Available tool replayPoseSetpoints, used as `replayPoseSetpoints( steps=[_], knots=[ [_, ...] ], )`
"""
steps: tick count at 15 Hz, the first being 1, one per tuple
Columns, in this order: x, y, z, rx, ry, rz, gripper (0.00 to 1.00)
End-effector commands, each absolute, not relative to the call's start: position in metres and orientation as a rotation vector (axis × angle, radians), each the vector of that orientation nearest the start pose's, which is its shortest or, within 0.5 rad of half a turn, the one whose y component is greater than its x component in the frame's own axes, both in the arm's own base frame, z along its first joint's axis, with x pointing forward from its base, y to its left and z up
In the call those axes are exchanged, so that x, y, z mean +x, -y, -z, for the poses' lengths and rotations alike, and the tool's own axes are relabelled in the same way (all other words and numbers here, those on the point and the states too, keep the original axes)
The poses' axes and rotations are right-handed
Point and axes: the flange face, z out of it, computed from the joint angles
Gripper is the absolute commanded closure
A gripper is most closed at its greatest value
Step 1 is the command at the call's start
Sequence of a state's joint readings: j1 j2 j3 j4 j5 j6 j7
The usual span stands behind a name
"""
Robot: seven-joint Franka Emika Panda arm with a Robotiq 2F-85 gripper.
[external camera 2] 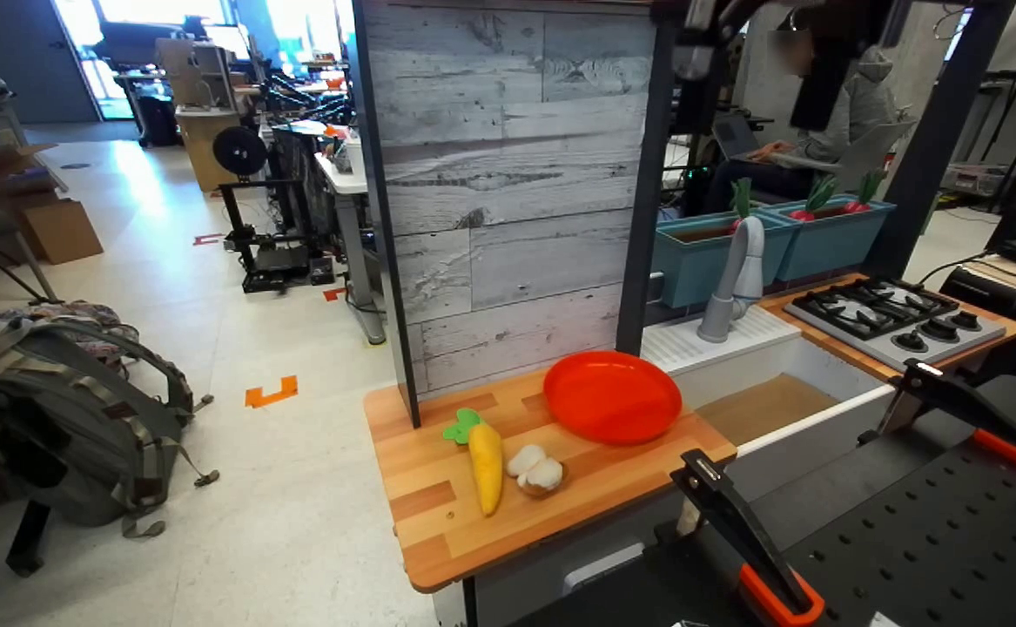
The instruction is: Move the carrot plush backward
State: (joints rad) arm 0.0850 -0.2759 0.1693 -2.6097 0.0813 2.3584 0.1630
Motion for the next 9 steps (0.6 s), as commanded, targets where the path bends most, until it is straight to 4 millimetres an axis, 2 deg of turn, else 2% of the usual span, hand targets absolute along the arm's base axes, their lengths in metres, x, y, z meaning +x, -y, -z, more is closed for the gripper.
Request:
replayPoseSetpoints(
  steps=[1,9],
  knots=[
    [0.441,-0.138,-0.303,-3.121,0.096,-0.011,0.00],
    [0.487,-0.175,-0.199,-3.059,0.021,0.018,0.00]
  ],
)
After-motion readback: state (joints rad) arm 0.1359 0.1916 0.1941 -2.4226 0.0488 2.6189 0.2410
